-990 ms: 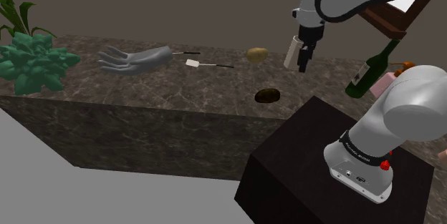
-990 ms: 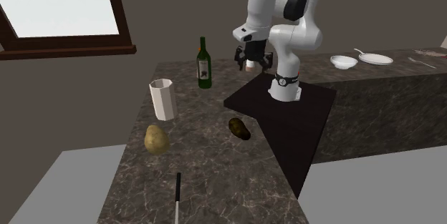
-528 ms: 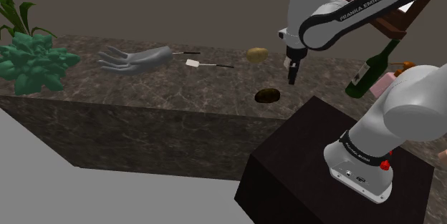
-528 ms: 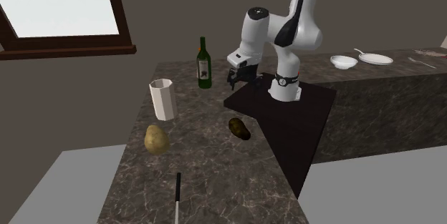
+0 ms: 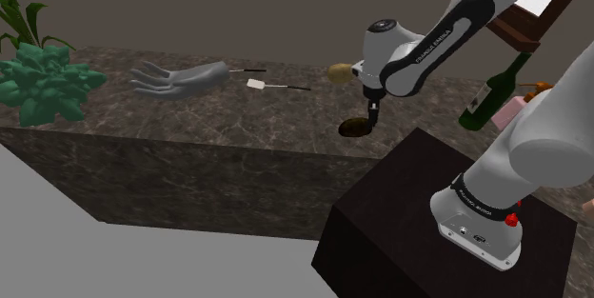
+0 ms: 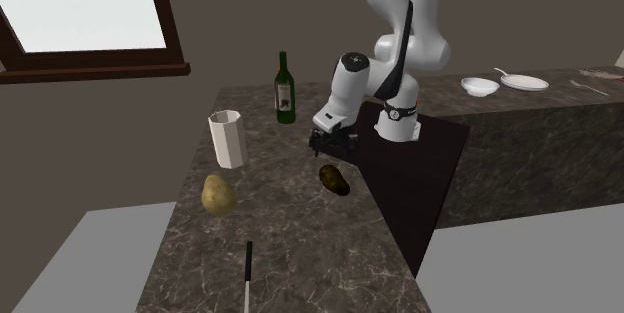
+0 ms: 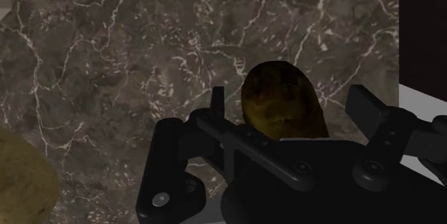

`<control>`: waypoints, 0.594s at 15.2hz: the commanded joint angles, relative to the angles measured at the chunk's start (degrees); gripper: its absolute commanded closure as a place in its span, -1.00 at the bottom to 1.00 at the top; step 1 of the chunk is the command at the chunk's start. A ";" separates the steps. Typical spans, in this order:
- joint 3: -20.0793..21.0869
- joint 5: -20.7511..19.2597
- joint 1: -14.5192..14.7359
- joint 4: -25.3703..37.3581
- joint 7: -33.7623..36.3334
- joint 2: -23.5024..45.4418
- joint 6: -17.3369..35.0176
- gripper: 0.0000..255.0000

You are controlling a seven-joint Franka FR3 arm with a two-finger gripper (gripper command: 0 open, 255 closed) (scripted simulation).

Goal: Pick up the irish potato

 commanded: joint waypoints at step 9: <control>-0.89 -4.40 0.12 1.38 4.19 9.79 8.52 -1.00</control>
